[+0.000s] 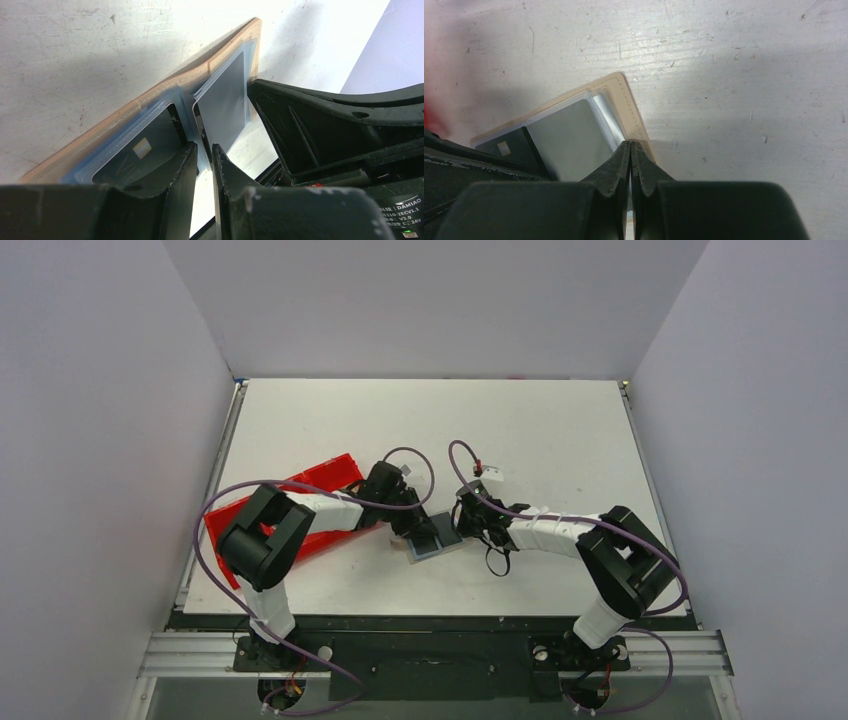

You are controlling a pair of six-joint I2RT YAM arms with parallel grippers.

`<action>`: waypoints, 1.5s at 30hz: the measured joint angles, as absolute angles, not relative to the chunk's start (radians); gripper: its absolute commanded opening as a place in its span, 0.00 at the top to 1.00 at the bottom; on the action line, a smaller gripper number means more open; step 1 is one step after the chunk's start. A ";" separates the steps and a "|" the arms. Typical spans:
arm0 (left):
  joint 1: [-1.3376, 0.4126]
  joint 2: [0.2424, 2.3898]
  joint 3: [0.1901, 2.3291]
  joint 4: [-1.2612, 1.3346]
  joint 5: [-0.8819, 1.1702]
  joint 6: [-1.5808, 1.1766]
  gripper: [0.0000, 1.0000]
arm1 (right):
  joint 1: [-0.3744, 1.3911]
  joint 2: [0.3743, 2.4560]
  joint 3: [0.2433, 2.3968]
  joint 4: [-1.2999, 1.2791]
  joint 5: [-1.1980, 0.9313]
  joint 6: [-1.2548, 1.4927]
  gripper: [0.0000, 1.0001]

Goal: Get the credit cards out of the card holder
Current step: Remove the credit card from the card holder.

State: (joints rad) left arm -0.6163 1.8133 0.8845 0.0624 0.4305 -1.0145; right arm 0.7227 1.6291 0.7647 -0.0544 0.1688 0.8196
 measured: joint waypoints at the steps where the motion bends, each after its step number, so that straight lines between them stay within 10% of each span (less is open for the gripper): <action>1: -0.617 1.816 0.886 0.065 0.431 -1.015 0.84 | 0.723 1.630 0.765 -0.055 0.169 0.820 1.00; 45: -0.611 1.800 0.866 0.068 0.434 -1.043 1.00 | 0.707 1.641 0.757 -0.044 0.164 0.823 1.00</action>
